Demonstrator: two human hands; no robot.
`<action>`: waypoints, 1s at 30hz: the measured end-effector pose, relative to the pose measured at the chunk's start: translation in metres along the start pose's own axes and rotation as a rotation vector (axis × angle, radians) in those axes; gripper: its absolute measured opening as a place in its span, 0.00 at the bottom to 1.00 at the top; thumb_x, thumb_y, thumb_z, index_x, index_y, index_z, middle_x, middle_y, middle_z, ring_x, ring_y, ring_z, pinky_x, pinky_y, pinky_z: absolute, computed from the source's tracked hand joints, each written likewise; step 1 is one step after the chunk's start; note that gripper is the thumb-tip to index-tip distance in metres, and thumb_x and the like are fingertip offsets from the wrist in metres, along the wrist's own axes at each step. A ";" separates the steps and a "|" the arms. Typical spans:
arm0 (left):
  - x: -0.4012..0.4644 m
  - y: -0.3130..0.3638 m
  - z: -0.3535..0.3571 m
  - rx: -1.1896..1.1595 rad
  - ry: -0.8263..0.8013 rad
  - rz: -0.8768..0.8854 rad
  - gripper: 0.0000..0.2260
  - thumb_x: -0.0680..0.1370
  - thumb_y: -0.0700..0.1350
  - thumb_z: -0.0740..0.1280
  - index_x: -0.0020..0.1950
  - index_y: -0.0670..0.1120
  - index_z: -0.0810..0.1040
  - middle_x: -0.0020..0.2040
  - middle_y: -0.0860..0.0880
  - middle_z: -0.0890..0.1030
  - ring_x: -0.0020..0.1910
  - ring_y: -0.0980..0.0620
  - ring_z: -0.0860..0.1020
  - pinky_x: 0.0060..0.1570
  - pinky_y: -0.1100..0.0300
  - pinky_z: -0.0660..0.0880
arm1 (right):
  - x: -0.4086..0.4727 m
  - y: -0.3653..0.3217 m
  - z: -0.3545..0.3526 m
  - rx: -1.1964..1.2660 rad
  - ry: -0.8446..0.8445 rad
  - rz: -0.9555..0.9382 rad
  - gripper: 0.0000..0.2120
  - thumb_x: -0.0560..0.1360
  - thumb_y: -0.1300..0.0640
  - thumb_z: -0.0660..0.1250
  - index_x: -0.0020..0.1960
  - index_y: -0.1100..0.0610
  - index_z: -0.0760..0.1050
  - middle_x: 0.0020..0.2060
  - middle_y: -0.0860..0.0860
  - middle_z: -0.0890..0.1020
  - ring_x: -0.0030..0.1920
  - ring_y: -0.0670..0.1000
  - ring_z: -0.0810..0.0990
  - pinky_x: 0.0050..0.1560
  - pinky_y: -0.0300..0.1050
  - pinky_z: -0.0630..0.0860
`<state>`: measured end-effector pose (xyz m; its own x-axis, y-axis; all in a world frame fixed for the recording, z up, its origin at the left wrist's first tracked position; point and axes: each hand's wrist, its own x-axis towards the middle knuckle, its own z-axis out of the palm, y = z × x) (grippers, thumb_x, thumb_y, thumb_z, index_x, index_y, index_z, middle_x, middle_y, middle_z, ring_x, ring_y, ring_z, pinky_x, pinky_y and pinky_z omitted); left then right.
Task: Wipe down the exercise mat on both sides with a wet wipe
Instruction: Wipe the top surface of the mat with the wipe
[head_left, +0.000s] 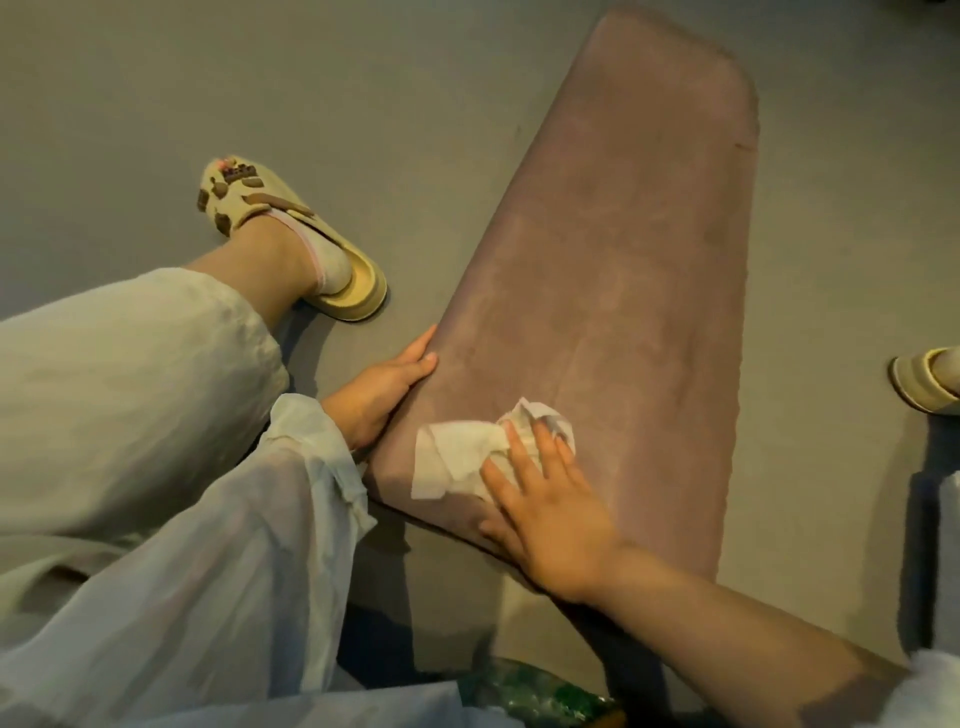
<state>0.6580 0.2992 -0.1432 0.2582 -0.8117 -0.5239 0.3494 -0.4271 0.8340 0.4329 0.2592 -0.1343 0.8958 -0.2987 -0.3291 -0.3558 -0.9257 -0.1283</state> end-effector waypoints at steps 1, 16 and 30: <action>0.000 0.000 0.000 -0.030 -0.004 -0.009 0.20 0.82 0.42 0.53 0.74 0.56 0.59 0.63 0.56 0.73 0.54 0.60 0.76 0.49 0.66 0.74 | 0.017 0.006 -0.004 0.008 0.023 0.064 0.32 0.79 0.37 0.44 0.77 0.50 0.44 0.75 0.60 0.38 0.73 0.65 0.34 0.67 0.57 0.26; -0.002 0.005 -0.017 -0.500 -0.017 -0.080 0.30 0.79 0.64 0.41 0.60 0.46 0.73 0.57 0.46 0.80 0.52 0.51 0.80 0.48 0.59 0.77 | 0.104 -0.023 -0.039 0.115 0.122 -0.112 0.28 0.80 0.41 0.48 0.77 0.49 0.49 0.77 0.50 0.52 0.76 0.58 0.40 0.72 0.58 0.36; -0.025 0.002 -0.002 0.465 -0.022 0.046 0.40 0.72 0.46 0.73 0.76 0.51 0.52 0.61 0.62 0.67 0.58 0.61 0.69 0.50 0.77 0.67 | -0.031 -0.036 0.022 -0.126 0.036 -0.485 0.19 0.64 0.47 0.77 0.55 0.46 0.81 0.55 0.43 0.81 0.57 0.44 0.80 0.59 0.39 0.73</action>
<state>0.6538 0.3190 -0.1288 0.2429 -0.8402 -0.4848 -0.1038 -0.5194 0.8482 0.4125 0.3067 -0.1398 0.9594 0.1669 -0.2272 0.1365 -0.9802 -0.1435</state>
